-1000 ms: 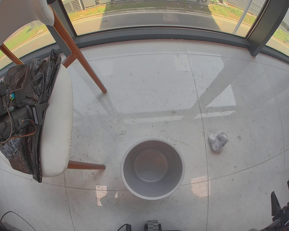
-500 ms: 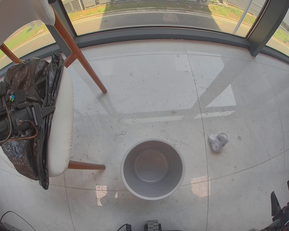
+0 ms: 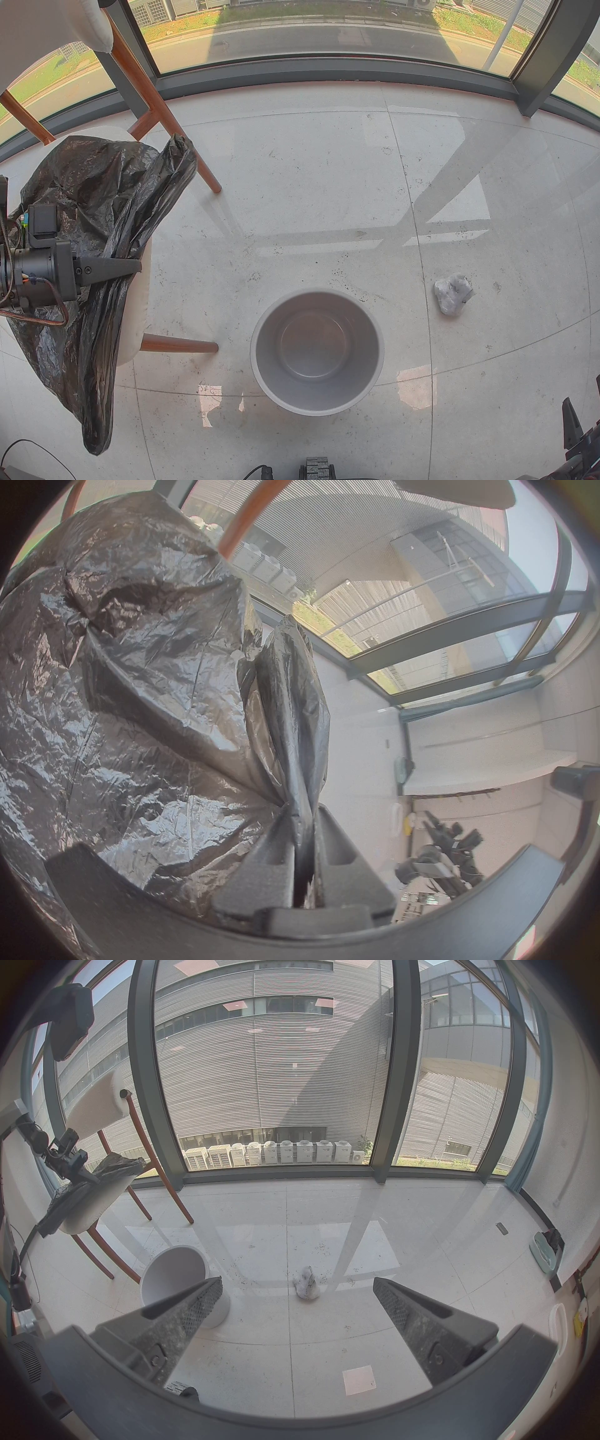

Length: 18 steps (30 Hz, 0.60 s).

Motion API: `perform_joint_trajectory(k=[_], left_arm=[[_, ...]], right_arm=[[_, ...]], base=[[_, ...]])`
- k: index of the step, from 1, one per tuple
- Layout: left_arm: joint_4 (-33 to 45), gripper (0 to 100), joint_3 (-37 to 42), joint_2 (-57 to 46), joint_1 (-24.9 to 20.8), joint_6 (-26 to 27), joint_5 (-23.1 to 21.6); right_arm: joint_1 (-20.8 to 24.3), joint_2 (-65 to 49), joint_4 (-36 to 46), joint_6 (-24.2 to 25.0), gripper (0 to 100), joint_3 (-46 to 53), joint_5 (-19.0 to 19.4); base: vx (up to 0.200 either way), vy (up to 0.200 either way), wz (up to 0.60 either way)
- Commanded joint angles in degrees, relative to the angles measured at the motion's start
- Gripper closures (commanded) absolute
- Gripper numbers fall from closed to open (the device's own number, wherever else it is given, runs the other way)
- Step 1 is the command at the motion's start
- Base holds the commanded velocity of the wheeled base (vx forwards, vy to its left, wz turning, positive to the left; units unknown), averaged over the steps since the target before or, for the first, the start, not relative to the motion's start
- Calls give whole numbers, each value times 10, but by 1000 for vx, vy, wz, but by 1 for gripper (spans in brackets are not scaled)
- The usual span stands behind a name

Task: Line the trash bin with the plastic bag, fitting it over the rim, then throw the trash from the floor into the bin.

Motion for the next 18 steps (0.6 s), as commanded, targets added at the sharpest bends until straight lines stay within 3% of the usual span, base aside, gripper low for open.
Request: perform_joint_trajectory(k=[1,6,11,18], left_arm=[[11,100,-7,-48,-31,-30,-25],[11,100,-31,-79,-60,-143,-65],[9,100,-59,-93,-106,-229,-68],[9,100,-86,-94,-185,-264,-69]], right_arm=[[0,-9,0,0,0,10,0],[0,-9,0,0,0,10,0],[0,-8,0,0,0,10,-1],[0,-8,0,1,0,10,-1]], base=[[0,0,0],[0,0,0],[0,0,0],[0,0,0]])
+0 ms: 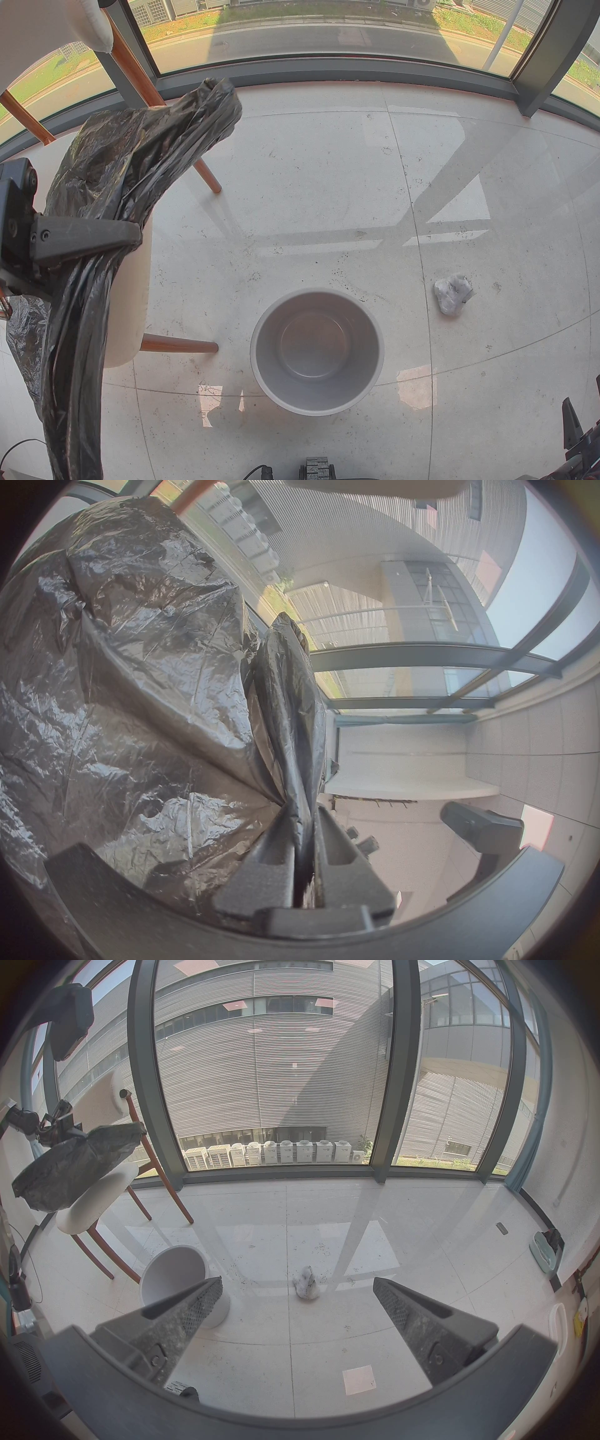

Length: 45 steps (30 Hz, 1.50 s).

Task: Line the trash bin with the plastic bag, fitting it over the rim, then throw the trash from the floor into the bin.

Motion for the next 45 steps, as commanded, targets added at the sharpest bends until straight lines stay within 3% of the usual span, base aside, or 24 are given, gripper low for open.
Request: perform_joint_trajectory(k=[1,17,18,30,36,45], left_arm=[[-1,100,-20,-12,-57,-13,-2],[-1,100,-41,42,-229,-8,-8],[-1,100,-44,53,-254,-8,-6],[-1,100,-44,124,-367,19,-3],[2,100,-42,152,-397,32,-2],[2,100,-39,180,-396,65,13]], right_arm=[[0,-9,0,1,0,10,-1],[0,-9,0,2,0,10,-1],[0,-9,0,2,0,10,-1],[0,-9,0,2,0,10,-1],[0,-9,0,4,0,10,-1],[0,-9,0,4,0,10,-1]], base=[[0,0,0],[0,0,0],[0,0,0],[0,0,0],[0,0,0],[0,0,0]])
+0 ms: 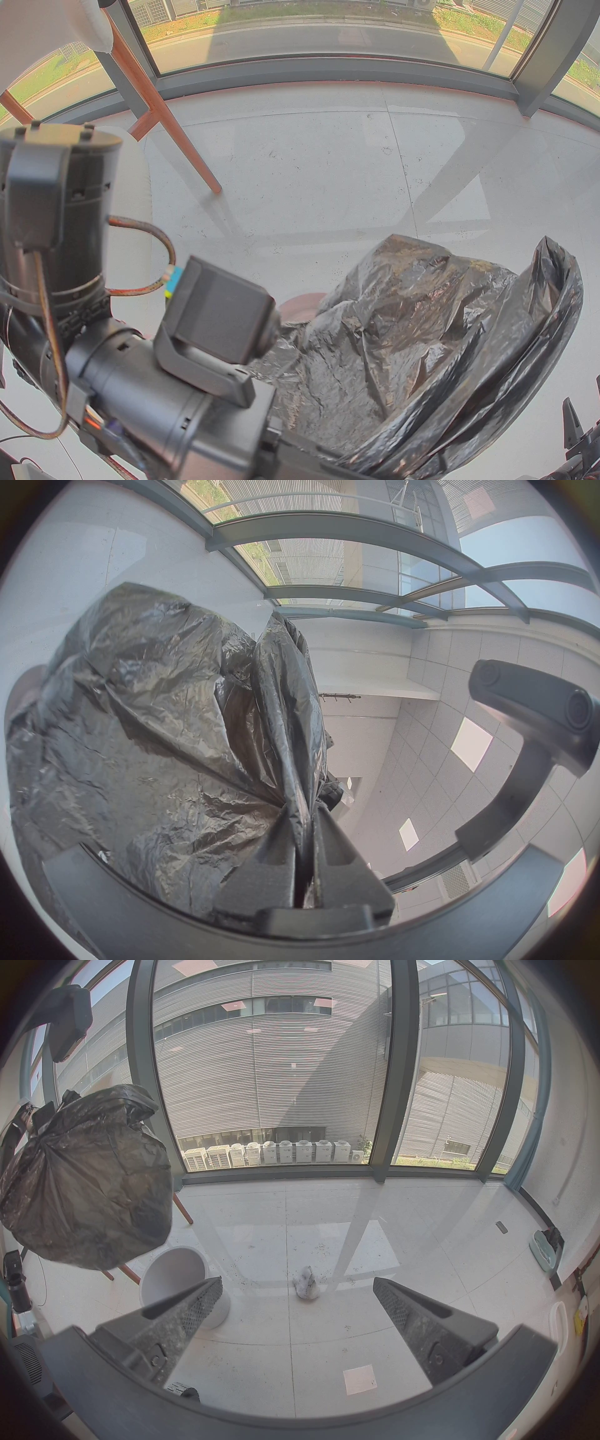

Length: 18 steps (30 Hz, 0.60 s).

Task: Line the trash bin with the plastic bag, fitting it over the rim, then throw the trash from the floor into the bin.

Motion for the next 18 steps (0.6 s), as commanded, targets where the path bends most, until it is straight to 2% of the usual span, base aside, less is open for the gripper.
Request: perform_joint_trajectory(k=[1,5,14,18], left_arm=[[-2,100,1,28,2,17,11],[-2,100,1,46,12,51,15],[1,100,2,81,87,150,14],[0,100,-3,85,108,171,14]], right_arm=[[0,-9,0,0,0,10,0],[0,-9,0,0,0,10,0],[0,-9,0,0,0,10,0],[0,-9,0,0,0,10,-1]], base=[[0,0,0],[0,0,0],[0,0,0],[0,0,0]])
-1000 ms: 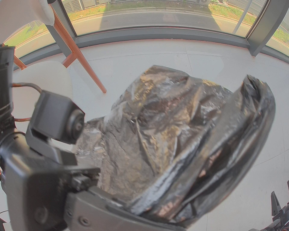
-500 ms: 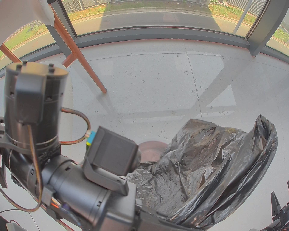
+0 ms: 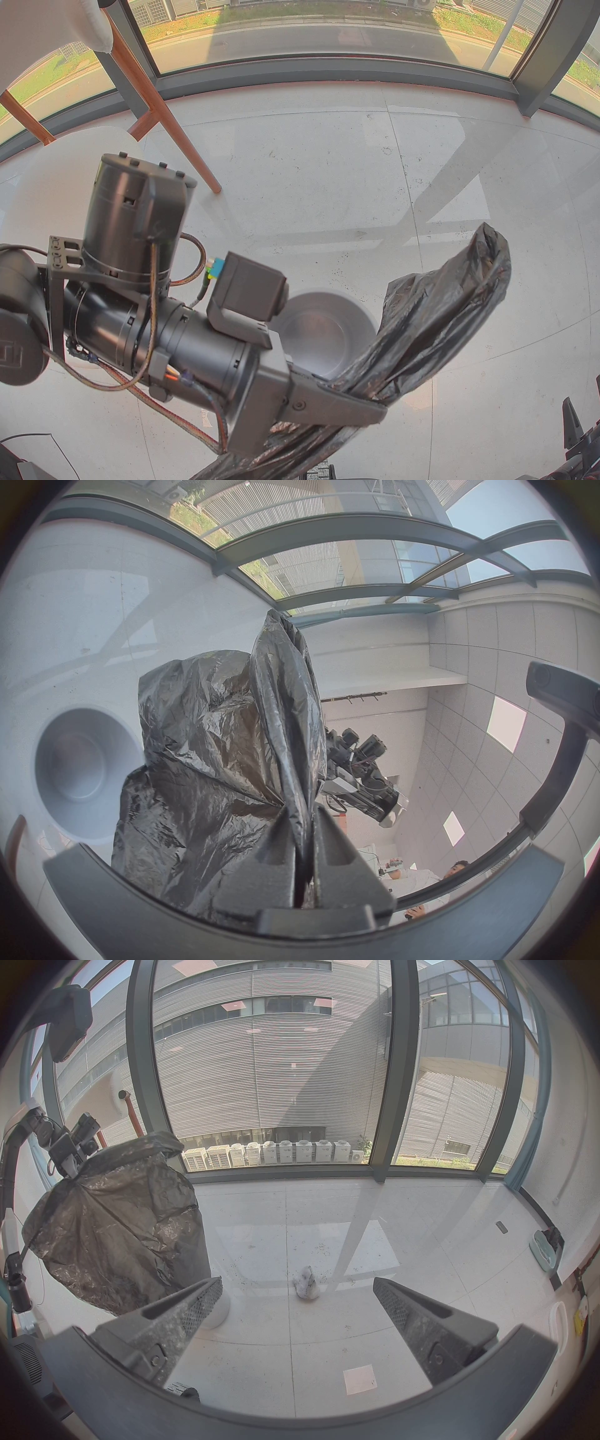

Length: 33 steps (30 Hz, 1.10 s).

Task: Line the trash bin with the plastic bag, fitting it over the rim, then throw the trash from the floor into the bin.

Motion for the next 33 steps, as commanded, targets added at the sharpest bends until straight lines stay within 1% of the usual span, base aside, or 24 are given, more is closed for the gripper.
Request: perform_joint_trajectory(k=[1,6,7,11,15,19,22,27,33], left_arm=[[-1,100,-6,13,23,6,0],[0,100,-7,8,29,6,0],[0,100,-7,5,42,6,0],[1,100,-13,-13,54,6,0],[1,100,-19,-27,79,5,0],[2,100,-24,-36,84,5,0],[3,100,-22,-43,98,5,0],[3,100,-23,-44,98,5,0],[14,100,-6,-52,98,5,0]], right_arm=[[0,-9,0,0,0,10,0],[0,-9,0,0,0,10,0],[0,-9,0,0,0,10,0],[0,-9,0,0,0,10,0],[0,-9,0,0,0,10,0],[0,-9,0,0,0,10,-1],[0,-9,0,0,0,10,0],[0,-9,0,0,0,10,0],[0,-9,0,0,0,10,0]], base=[[0,0,0],[0,0,0],[0,0,0],[0,0,0],[0,0,0],[0,0,0],[0,0,0],[0,0,0],[0,0,0]])
